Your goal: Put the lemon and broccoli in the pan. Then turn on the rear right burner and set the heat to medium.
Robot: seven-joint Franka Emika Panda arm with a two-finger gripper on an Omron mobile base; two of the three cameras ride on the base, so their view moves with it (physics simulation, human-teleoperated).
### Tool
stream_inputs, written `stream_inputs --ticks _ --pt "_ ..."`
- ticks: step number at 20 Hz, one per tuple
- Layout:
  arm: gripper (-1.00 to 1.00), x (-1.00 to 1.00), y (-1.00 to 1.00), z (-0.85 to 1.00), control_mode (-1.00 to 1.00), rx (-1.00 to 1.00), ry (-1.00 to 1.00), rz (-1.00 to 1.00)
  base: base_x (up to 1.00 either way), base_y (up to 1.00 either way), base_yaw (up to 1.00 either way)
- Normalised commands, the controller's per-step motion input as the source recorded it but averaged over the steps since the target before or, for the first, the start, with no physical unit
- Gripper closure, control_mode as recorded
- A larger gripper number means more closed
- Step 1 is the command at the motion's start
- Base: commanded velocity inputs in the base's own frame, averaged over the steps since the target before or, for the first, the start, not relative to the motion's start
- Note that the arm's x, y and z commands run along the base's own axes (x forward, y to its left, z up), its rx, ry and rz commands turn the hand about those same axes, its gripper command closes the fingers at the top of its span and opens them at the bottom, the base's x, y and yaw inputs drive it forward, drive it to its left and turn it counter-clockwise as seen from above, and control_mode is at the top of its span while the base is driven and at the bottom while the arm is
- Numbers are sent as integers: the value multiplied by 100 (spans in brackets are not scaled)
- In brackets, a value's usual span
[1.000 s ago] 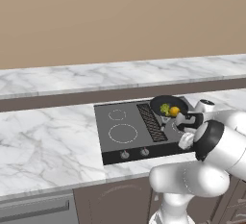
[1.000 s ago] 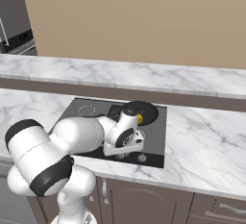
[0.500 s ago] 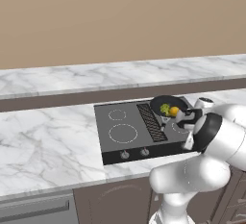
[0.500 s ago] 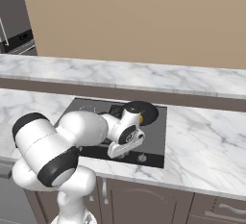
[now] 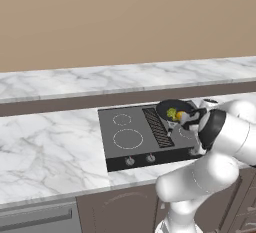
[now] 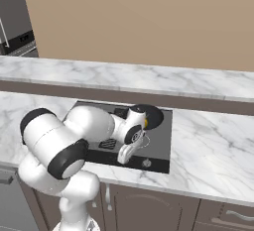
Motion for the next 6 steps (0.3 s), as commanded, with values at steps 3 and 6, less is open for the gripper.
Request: stream_inputs --ticks 3,6 --pt "100 -16 0 -47 -100 0 0 44 0 0 0" --pt "100 -20 0 -42 -100 0 0 43 0 0 0"
